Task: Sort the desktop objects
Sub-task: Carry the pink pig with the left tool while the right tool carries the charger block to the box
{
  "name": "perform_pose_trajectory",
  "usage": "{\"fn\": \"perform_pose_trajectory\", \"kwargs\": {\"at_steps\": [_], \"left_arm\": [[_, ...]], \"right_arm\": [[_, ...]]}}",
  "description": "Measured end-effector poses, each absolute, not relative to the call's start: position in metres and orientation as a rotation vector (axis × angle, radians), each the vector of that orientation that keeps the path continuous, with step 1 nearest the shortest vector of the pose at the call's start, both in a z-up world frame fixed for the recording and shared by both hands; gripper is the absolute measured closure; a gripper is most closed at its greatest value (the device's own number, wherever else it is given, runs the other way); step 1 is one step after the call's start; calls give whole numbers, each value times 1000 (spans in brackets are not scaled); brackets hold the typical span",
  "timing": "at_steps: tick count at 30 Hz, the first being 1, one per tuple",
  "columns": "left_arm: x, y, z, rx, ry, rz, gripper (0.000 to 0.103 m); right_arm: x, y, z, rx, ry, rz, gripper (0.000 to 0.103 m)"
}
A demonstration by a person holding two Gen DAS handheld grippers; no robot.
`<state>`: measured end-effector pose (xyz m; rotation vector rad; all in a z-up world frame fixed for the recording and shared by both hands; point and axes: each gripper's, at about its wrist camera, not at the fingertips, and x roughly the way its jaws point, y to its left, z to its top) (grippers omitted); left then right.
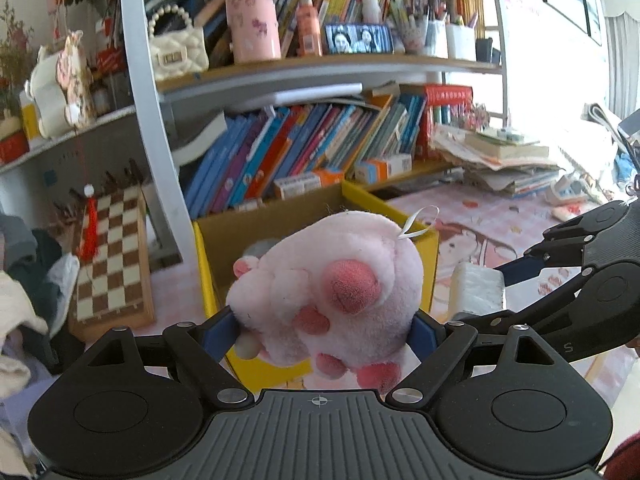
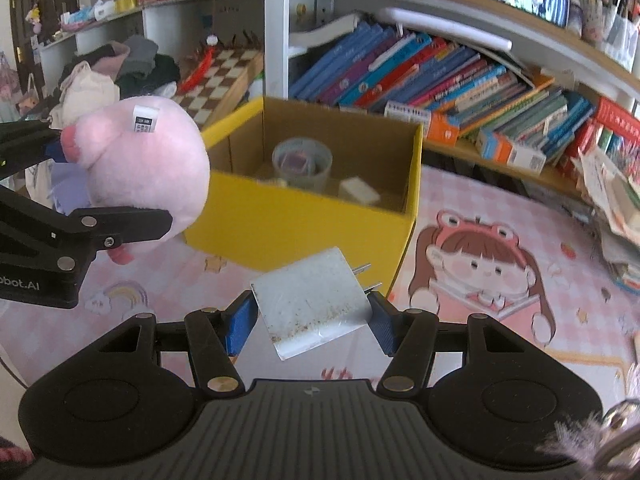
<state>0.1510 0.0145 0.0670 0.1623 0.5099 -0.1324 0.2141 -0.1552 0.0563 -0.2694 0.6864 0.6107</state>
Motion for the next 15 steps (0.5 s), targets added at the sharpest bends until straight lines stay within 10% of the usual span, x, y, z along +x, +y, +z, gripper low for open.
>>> {"fn": "perform_pose_trajectory", "kwargs": {"at_steps": [15], "left_arm": [[205,16,90,217,429,-122,15]], "right_arm": [[286,-136,98,-353,533,656,45]]}}
